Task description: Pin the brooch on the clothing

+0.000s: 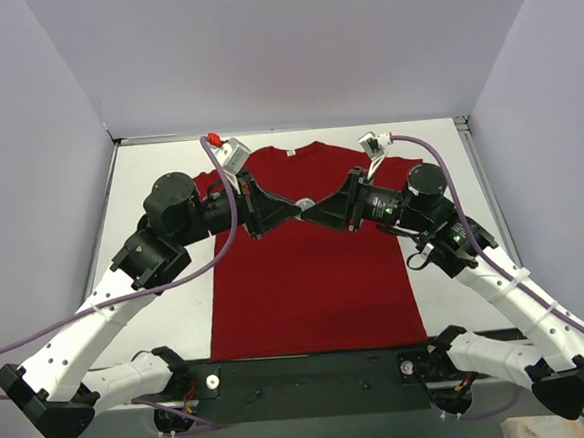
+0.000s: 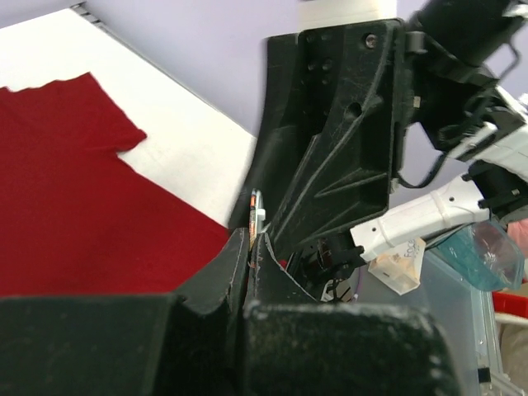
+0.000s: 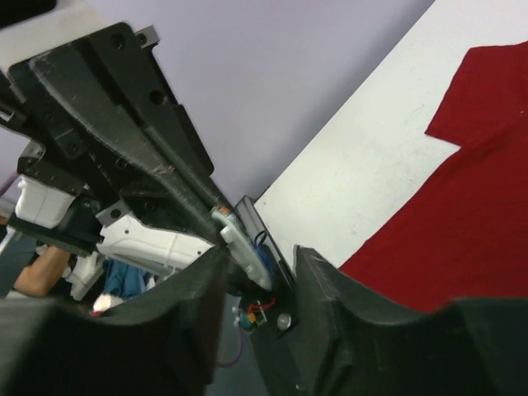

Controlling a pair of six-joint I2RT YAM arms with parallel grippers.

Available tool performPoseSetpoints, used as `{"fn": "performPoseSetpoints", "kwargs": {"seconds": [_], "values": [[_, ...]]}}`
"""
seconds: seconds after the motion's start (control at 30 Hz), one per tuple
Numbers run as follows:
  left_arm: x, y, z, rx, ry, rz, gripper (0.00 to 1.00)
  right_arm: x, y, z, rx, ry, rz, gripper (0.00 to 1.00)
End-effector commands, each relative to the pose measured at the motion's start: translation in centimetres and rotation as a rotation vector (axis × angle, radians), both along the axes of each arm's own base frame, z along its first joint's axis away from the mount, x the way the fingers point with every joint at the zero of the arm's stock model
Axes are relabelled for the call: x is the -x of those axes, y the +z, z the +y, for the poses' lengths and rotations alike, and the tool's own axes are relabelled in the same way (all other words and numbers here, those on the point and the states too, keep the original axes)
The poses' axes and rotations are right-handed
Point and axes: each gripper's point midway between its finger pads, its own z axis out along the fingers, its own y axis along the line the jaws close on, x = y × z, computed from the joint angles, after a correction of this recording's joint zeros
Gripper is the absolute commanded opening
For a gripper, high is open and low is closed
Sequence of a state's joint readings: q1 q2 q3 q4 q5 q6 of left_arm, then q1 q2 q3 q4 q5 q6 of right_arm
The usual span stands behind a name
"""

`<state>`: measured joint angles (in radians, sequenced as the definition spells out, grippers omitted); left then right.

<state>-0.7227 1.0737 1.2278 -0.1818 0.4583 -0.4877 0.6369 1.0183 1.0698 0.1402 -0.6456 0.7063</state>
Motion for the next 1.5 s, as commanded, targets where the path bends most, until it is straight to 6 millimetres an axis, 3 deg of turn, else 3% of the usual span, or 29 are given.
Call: {"fn": "performPoseSetpoints", "kwargs": {"seconds": [0.0, 0.03, 0.07, 0.13, 0.17, 0.37, 0.8, 0.93, 1.1, 1.13, 1.3, 1.47], "values": [[3.0, 3.1, -0.2, 0.057, -0.092, -0.099, 0.0, 0.4, 1.4, -0.3, -0.047, -0.016, -0.125, 0.49], [2.5, 2.8, 0.0, 0.048, -0.057, -0.096, 0.0, 1.3, 2.0, -1.2, -0.071, -0.031, -0.165, 0.7], [2.4, 2.9, 0.5, 0.044, -0.032, -0.108, 0.0, 1.3, 2.5, -1.8, -0.084, -0.061, -0.198, 0.82], [1.7, 2.2, 1.0, 0.021, 0.015, -0.101, 0.0, 2.6, 4.4, -3.4, -0.13, -0.086, -0.295, 0.99], [1.7, 2.0, 1.3, 0.013, 0.028, -0.106, 0.0, 2.8, 4.4, -3.8, -0.132, -0.103, -0.312, 1.0], [1.0, 0.8, 2.1, -0.033, 0.085, -0.093, 0.0, 3.8, 6.1, -5.8, -0.139, -0.162, -0.386, 1.0], [0.1, -0.3, 2.7, -0.089, 0.136, -0.089, 0.0, 2.3, 4.3, -4.8, -0.076, -0.159, -0.3, 1.0], [-2.4, -1.7, 3.7, -0.204, 0.247, -0.111, 0.0, 1.6, 3.0, -4.2, -0.034, -0.155, -0.257, 1.0], [-5.9, -5.4, 4.5, -0.43, 0.355, -0.108, 0.0, 0.0, -0.2, -3.6, 0.029, -0.157, -0.156, 1.0], [-7.0, -5.3, 5.1, -0.471, 0.404, -0.133, 0.0, -0.2, -0.7, -3.5, 0.034, -0.156, -0.135, 1.0], [-10.8, -8.9, 5.8, -0.681, 0.503, -0.15, 0.0, -2.3, -3.9, -4.4, 0.053, -0.195, -0.008, 1.0], [-14.4, -11.2, 7.0, -0.838, 0.641, -0.188, 0.0, -3.7, -6.7, -5.8, 0.064, -0.24, 0.095, 1.0]]}}
